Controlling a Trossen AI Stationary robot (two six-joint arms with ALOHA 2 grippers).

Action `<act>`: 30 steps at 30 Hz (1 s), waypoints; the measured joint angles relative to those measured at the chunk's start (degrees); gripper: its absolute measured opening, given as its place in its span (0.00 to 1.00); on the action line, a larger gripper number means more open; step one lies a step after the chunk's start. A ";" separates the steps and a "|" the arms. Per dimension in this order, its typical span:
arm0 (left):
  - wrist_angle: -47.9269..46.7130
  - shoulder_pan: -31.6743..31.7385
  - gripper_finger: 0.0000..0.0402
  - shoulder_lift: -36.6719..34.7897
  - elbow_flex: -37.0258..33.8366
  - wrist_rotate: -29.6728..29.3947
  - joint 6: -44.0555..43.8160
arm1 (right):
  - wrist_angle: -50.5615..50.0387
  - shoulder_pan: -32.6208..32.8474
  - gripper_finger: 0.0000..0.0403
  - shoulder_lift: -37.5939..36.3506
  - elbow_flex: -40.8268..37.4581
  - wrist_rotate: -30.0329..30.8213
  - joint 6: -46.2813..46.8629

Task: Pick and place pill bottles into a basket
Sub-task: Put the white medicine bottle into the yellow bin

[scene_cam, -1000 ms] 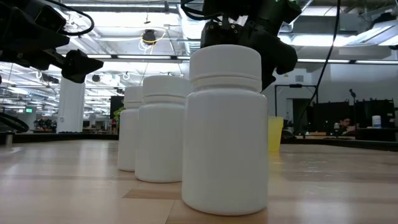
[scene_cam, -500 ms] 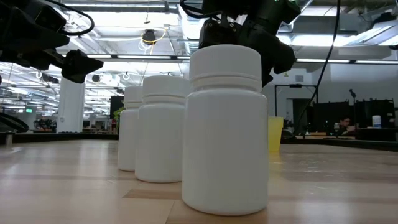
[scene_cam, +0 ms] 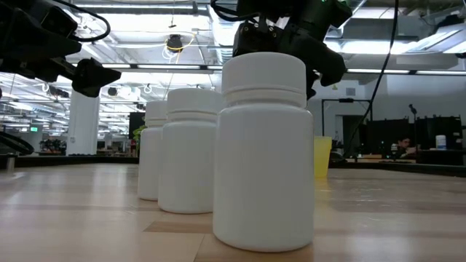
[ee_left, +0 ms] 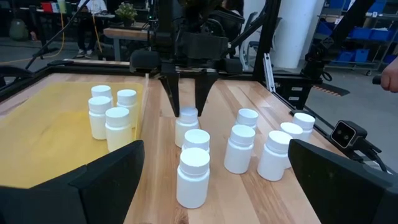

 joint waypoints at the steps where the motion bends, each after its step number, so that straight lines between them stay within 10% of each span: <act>1: 0.01 0.01 0.96 -0.02 0.00 0.00 0.06 | 0.00 0.00 0.40 0.00 0.00 0.00 0.00; 30: -0.01 0.01 0.96 -0.02 -0.02 0.00 0.41 | -2.83 -0.04 0.39 -2.25 0.07 0.07 3.04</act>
